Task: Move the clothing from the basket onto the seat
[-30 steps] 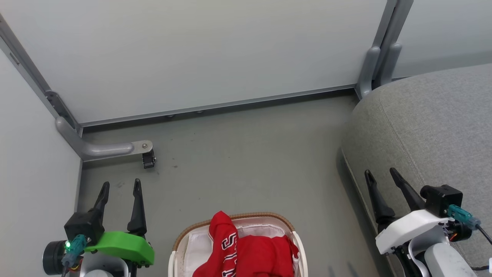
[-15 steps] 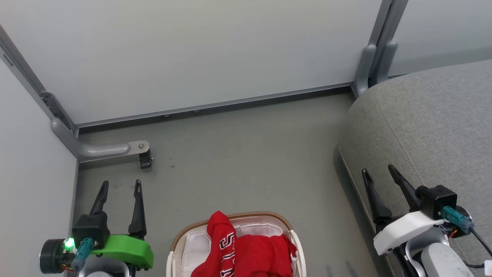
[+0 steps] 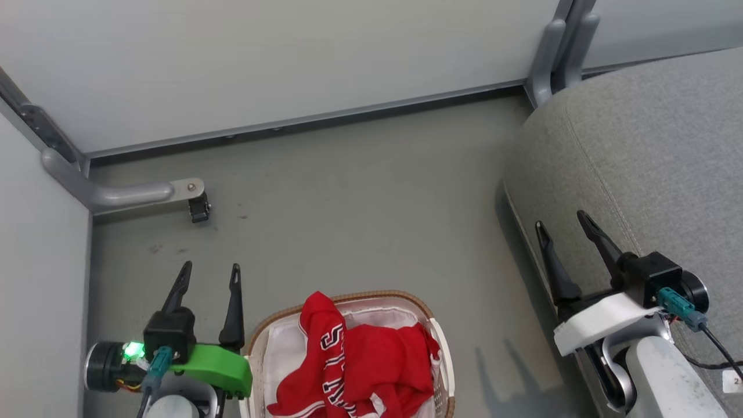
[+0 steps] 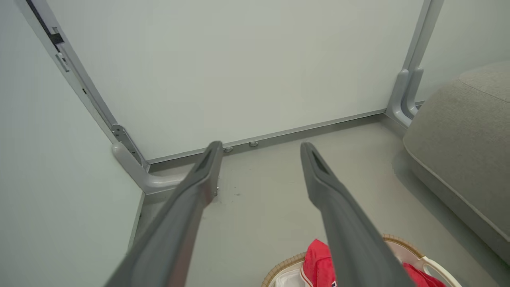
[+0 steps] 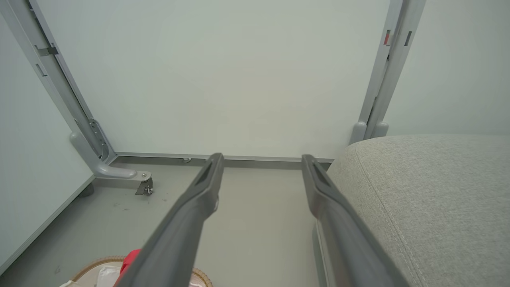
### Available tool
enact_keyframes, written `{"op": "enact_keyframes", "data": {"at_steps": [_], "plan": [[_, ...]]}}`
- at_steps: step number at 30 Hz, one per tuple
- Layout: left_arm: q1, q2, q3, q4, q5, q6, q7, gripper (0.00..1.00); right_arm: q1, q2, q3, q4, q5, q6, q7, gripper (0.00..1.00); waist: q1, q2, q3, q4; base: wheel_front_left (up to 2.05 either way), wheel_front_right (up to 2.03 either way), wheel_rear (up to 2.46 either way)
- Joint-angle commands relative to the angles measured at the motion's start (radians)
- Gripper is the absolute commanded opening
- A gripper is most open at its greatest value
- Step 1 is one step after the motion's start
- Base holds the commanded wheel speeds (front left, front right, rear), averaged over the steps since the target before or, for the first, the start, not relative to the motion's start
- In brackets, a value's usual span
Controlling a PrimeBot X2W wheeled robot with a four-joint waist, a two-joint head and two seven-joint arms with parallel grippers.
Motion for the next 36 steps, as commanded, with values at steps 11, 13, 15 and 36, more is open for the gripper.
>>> {"op": "enact_keyframes", "data": {"at_steps": [11, 13, 15, 36], "plan": [[-0.196, -0.021, -0.062, 0.175, 0.027, -0.052, -0.010, 1.00, -0.146, 0.018, 0.005, -0.073, -0.009, 0.000, -0.012, 1.00, -0.0001, -0.0001, 0.321, -0.085, 0.00, 0.00, 0.00], [-0.225, -0.023, -0.070, 0.219, 0.024, -0.055, -0.010, 1.00, -0.164, 0.023, 0.007, -0.086, -0.003, 0.000, -0.012, 1.00, -0.0001, -0.0001, 0.363, -0.094, 0.00, 0.00, 0.00], [-0.257, -0.024, -0.082, 0.263, 0.031, -0.059, -0.010, 1.00, -0.183, 0.027, 0.010, -0.099, 0.000, 0.000, -0.012, 1.00, -0.0001, -0.0001, 0.402, -0.101, 0.00, 0.00, 0.00], [-0.502, -0.019, -0.112, 0.698, 0.001, -0.067, -0.010, 1.00, -0.298, 0.051, 0.058, -0.100, 0.029, 0.000, -0.012, 1.00, -0.0001, -0.0001, 0.686, -0.145, 0.00, 0.00, 0.00]]}}
